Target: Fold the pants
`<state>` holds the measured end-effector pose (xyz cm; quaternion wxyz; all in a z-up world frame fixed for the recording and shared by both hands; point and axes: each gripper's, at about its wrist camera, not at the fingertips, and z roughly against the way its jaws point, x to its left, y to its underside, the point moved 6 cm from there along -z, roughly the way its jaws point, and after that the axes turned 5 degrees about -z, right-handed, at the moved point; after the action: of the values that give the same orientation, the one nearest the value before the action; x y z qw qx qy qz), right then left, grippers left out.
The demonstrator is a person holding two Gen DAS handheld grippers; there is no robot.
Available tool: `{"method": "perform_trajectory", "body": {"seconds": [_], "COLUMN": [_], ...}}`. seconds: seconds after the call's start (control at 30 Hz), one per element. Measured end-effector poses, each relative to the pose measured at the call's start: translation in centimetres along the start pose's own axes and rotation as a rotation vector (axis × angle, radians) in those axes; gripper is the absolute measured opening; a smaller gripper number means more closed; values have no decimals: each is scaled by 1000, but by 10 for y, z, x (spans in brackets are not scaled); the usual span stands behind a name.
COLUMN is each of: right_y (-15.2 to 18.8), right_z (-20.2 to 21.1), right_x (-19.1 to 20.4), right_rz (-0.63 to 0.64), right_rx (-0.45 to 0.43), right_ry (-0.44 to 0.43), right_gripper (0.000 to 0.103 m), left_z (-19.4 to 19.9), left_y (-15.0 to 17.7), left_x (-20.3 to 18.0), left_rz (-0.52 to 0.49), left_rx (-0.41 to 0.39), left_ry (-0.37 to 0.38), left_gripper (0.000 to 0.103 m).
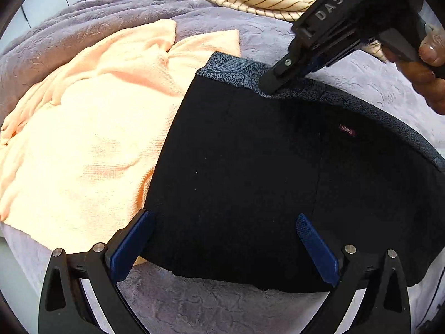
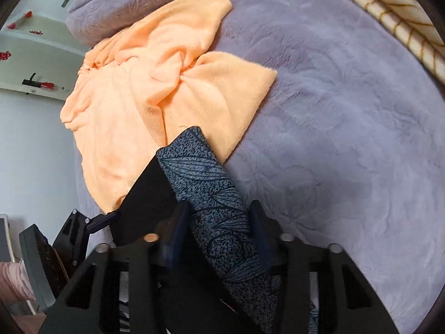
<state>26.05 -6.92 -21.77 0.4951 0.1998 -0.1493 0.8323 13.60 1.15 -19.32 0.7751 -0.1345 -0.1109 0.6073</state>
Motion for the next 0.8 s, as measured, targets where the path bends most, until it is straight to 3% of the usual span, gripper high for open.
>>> {"method": "perform_trajectory", "body": {"seconds": [0.1,0.17,0.27,0.4,0.53,0.67,0.73,0.8], "right_y": [4,6,0,-11,-5,32,63,94], "right_z": [15,27,15,-21,9,70,84,81], "right_x": [15,34,40,8,2,-13,-26,-36], "right_rz": [54,93,123,16,-89,-168,-223,-291], "right_rx": [-23,-26,2,-3,-99,-219,-238,-218], "right_ry": [-24,-85,-39,62,29,56,15,-17], "right_gripper": [8,6,6,6,14,14,14,14], "left_z": [5,3,2,7,22,9,-14,-42], "left_y": [8,13,14,-5,-40,-79,-95,-101], "left_x": [10,13,14,10,6,-8,-16,-13], "left_rz": [23,25,25,7,37,20,32,45], "left_rx": [7,14,26,42,-6,-20,-4,24], "left_ry": [19,20,18,-11,32,22,26,-23], "left_gripper": [103,103,103,103,103,103,103,103]}}
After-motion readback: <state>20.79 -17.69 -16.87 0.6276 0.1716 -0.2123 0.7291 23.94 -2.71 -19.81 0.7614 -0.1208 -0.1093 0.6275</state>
